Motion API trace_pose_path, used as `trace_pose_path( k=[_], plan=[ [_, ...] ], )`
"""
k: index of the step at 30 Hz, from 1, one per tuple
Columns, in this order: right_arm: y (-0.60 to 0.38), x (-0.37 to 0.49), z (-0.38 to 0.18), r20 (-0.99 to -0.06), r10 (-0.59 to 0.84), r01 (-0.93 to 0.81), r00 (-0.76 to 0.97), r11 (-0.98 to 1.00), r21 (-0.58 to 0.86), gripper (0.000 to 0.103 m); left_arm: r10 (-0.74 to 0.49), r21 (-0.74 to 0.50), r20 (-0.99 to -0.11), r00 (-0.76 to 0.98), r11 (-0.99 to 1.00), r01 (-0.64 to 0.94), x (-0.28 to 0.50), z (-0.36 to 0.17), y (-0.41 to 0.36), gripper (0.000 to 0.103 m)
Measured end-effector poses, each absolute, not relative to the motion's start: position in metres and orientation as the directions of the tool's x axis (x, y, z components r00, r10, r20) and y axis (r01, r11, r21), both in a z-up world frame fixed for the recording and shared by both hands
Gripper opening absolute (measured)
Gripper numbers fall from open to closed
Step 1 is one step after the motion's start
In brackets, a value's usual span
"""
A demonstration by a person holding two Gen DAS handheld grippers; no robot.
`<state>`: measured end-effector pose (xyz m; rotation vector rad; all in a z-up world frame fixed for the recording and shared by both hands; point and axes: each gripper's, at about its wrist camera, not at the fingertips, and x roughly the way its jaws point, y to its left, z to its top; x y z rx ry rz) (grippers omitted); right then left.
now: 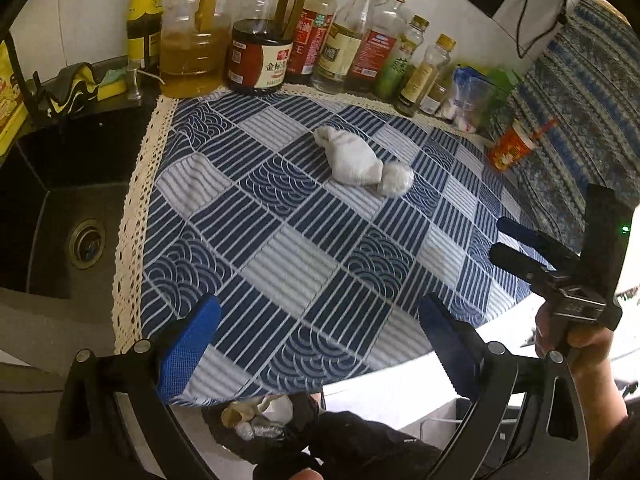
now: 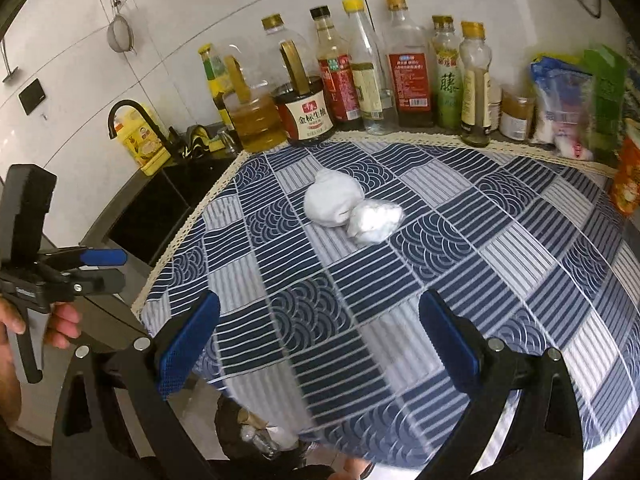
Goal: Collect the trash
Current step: 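Grasp the clear plastic bag with the right tool while the left tool grasps the white tissue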
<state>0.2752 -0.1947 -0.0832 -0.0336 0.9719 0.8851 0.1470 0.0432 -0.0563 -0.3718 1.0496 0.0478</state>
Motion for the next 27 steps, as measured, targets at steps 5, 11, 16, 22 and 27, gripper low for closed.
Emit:
trace_pose_path(
  k=[5, 11, 16, 22, 27],
  plan=[
    [-0.189, 0.309, -0.098, -0.736, 0.645, -0.697, 0.205, 0.624, 0.353, 0.099, -0.113, -0.267, -0.863, 0.492, 0.929, -0.255, 0.168, -0.057, 0.038, 0.096],
    [-0.172, 0.345, -0.120, -0.750, 0.646, -0.741, 0.141, 0.572, 0.352, 0.096, -0.088, -0.263, -0.873, 0.480, 0.914, -0.310, 0.189, -0.061, 0.032, 0.096],
    [-0.152, 0.370, -0.141, -0.768, 0.635, -0.769, 0.085, 0.532, 0.355, 0.092, -0.064, -0.263, -0.880, 0.470, 0.891, -0.371, 0.198, -0.067, 0.032, 0.096],
    [-0.136, 0.390, -0.161, -0.784, 0.620, -0.786, 0.036, 0.502, 0.360, 0.084, -0.043, -0.253, -0.893, 0.448, 0.872, -0.419, 0.201, -0.073, 0.034, 0.096],
    [-0.127, 0.396, -0.168, -0.788, 0.616, -0.803, 0.014, 0.476, 0.358, 0.083, -0.021, -0.242, -0.894, 0.447, 0.863, -0.443, 0.205, -0.074, 0.035, 0.096]
  ],
)
